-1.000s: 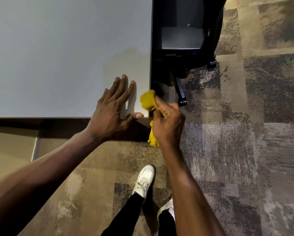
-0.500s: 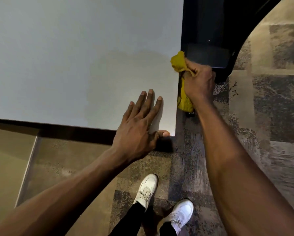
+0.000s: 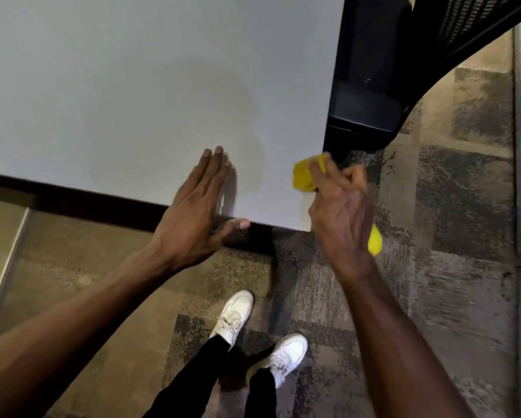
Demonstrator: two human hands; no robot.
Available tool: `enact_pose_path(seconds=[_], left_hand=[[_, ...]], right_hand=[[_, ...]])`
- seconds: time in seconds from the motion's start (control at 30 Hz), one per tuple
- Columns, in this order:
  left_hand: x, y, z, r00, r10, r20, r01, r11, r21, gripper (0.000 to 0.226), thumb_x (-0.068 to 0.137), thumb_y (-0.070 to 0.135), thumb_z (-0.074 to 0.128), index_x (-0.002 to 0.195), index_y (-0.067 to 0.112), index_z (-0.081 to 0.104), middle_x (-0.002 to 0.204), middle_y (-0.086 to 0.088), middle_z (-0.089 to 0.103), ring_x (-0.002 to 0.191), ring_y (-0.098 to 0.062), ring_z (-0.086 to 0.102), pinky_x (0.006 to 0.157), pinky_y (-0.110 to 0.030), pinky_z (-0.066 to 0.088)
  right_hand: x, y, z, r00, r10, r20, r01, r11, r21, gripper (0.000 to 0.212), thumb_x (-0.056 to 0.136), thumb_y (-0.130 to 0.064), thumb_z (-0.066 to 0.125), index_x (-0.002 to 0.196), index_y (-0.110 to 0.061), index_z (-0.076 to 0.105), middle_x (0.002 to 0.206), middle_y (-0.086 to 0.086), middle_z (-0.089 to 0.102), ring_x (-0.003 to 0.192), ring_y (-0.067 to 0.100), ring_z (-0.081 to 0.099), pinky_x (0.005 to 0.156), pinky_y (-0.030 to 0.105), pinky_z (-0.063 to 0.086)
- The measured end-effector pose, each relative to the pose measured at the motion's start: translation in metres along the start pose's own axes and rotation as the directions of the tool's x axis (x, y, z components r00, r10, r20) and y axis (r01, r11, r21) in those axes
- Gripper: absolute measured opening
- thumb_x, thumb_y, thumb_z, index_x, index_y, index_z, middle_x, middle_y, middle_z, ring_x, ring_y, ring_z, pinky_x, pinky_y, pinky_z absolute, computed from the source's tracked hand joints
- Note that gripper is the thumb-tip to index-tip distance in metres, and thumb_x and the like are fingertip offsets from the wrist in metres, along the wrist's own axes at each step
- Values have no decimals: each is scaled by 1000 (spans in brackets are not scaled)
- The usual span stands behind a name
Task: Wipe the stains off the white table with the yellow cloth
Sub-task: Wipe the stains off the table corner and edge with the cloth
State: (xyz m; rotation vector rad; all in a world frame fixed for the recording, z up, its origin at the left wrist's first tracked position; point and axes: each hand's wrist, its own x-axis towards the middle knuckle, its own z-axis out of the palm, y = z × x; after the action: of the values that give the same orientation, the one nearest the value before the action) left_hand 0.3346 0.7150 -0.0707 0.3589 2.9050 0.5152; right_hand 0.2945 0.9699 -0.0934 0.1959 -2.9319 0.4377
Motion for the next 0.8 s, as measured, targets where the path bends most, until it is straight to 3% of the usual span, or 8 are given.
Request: enact_pose_path(seconds=[0.13, 0.27, 0.47, 0.57, 0.7, 0.8], left_hand=[[-1, -32, -11, 998, -59, 10, 58, 998, 24, 111, 91, 84, 43, 169, 9, 17, 180, -7, -1, 167, -23, -10, 135, -53, 16], [1, -43, -11, 997, -70, 23, 70, 998, -2, 116, 87, 91, 41, 169, 14, 15, 181, -3, -2, 167, -20, -7, 134, -51, 19], [0, -40, -10, 995, -96, 26, 95, 995, 30, 110, 93, 86, 41, 170, 12, 12, 180, -4, -6, 167, -23, -9, 134, -52, 19], [0, -39, -7, 995, -93, 31, 90, 993, 79, 109, 95, 86, 34, 170, 10, 10, 180, -8, -7, 167, -27, -8, 134, -53, 19], [-2, -43, -3, 998, -67, 7, 65, 986, 152, 107, 97, 86, 26, 170, 10, 7, 180, -10, -8, 167, -28, -7, 135, -49, 15], [-4, -46, 0, 999, -44, 0, 44, 981, 190, 105, 99, 85, 23, 170, 10, 4, 180, -11, -9, 167, -27, -8, 135, -51, 17]], right_hand=[[71, 2, 4, 1000, 10, 16, -9, 999, -40, 52, 91, 3, 55, 136, -20, 67, 137, 2, 68, 101, 34, 53, 77, 43, 56], [66, -10, 2, 998, 34, 60, -32, 999, -43, 53, 93, 4, 53, 139, -20, 65, 146, 6, 63, 106, 35, 52, 85, 43, 55], [-55, -45, -13, 989, 107, 105, -105, 994, -29, 60, 89, -2, 51, 145, -20, 59, 160, 3, 49, 103, 30, 48, 70, 34, 52], [-92, -56, -17, 981, 155, 118, -150, 988, -44, 61, 86, 5, 54, 143, -16, 62, 158, 7, 51, 103, 32, 49, 69, 40, 57], [-71, -63, -15, 971, 208, 114, -200, 977, -76, 61, 80, 6, 59, 137, -14, 65, 153, 11, 56, 102, 34, 49, 68, 40, 56], [-31, -64, -12, 954, 264, 139, -255, 964, -77, 56, 89, 2, 51, 140, -18, 63, 155, 8, 54, 104, 32, 48, 67, 36, 53]])
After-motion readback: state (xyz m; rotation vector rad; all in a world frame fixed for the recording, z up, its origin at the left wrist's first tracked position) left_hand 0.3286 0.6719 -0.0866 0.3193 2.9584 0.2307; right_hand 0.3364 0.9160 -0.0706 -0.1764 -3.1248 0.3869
